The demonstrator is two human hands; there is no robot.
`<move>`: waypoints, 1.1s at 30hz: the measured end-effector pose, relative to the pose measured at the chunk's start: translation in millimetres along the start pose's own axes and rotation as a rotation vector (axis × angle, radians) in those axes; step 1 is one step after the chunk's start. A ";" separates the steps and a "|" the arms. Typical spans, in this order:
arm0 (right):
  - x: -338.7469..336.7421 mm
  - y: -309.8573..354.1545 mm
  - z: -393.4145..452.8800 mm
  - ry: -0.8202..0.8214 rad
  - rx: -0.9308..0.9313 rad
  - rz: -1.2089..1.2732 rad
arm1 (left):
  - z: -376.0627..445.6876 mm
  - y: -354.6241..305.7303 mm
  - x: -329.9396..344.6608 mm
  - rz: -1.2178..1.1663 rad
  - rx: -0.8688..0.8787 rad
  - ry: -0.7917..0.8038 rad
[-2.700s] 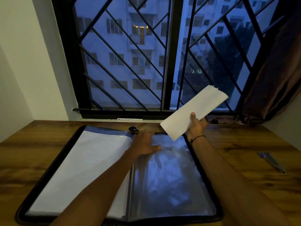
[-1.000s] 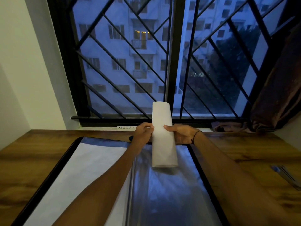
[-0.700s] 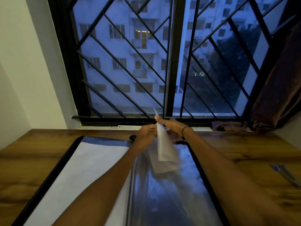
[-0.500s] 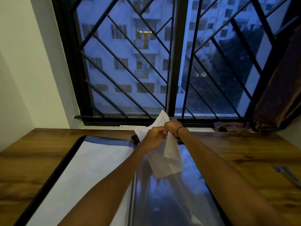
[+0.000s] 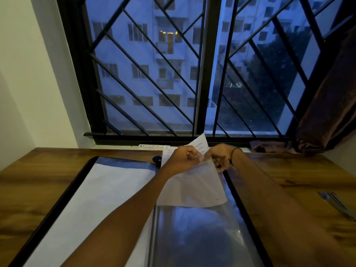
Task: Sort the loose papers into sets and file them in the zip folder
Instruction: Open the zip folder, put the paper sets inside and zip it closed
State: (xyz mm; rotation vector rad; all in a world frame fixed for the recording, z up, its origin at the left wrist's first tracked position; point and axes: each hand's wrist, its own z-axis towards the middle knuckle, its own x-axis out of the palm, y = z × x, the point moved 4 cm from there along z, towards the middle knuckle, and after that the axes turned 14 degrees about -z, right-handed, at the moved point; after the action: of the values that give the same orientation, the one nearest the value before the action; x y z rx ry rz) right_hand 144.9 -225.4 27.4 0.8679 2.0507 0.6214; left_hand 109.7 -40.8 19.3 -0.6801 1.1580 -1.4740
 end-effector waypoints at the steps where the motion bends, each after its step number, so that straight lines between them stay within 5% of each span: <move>1: -2.4 -1.2 -1.2 0.009 0.002 -0.025 | -0.4 2.9 1.1 0.039 -0.010 0.004; 13: 1.5 1.7 33.3 -0.375 -0.346 0.081 | -7.6 22.4 -14.4 0.297 -0.036 -0.120; 20: -2.5 1.4 46.9 -0.373 -0.374 -0.006 | -17.0 40.9 -59.0 0.324 -0.015 -0.259; 25: -0.5 2.5 57.5 -0.584 -0.321 -0.026 | -11.2 45.5 -71.3 0.385 -0.141 -0.351; 33: -0.4 -2.4 41.9 -0.446 -0.405 -0.139 | 0.9 50.7 -79.0 0.456 -0.312 -0.234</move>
State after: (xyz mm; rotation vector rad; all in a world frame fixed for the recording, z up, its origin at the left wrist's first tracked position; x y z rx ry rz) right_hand 178.8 -222.2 2.7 0.5583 1.4993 0.6660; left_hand 150.0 37.5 -13.1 -0.7192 1.2688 -0.8191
